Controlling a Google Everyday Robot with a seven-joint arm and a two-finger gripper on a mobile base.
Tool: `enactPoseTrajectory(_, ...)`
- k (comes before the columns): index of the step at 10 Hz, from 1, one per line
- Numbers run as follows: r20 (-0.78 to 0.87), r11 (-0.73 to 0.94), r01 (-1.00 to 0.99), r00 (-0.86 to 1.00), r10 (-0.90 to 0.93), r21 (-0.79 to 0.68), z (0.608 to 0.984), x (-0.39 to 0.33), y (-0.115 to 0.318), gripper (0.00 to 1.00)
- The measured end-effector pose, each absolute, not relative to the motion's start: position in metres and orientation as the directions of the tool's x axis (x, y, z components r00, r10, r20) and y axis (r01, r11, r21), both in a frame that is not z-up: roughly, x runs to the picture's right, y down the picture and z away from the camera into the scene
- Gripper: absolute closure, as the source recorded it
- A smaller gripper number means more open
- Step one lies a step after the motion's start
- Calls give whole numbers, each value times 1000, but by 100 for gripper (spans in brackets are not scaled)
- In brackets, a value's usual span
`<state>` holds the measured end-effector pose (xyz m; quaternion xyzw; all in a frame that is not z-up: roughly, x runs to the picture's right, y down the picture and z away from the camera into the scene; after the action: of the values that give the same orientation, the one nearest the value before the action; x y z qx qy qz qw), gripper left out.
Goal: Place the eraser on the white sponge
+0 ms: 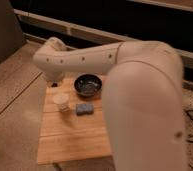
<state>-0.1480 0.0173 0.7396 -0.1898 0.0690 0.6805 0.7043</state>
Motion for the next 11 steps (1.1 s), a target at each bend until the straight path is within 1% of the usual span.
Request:
enactPoseTrajectory(2, -375, -70, -991, -22, 927, -115, 734, -108, 52, 100)
enactPoseTrajectory(4, -383, -109, -991, -70, 921, -81, 730, -85, 72, 100)
enactPoseTrajectory(6, -387, -117, -989, -76, 919, -86, 731, -86, 73, 100)
enactPoseTrajectory(7, -395, -142, -984, -89, 914, -107, 736, -90, 70, 100)
enactPoseTrajectory(8, -411, -201, -972, -134, 902, -124, 745, -85, 69, 100)
enactPoseTrajectory(10, -467, -347, -929, -255, 847, -124, 768, -56, 84, 100)
enactPoseTrajectory(11, -486, -385, -915, -286, 826, -117, 775, -45, 91, 100)
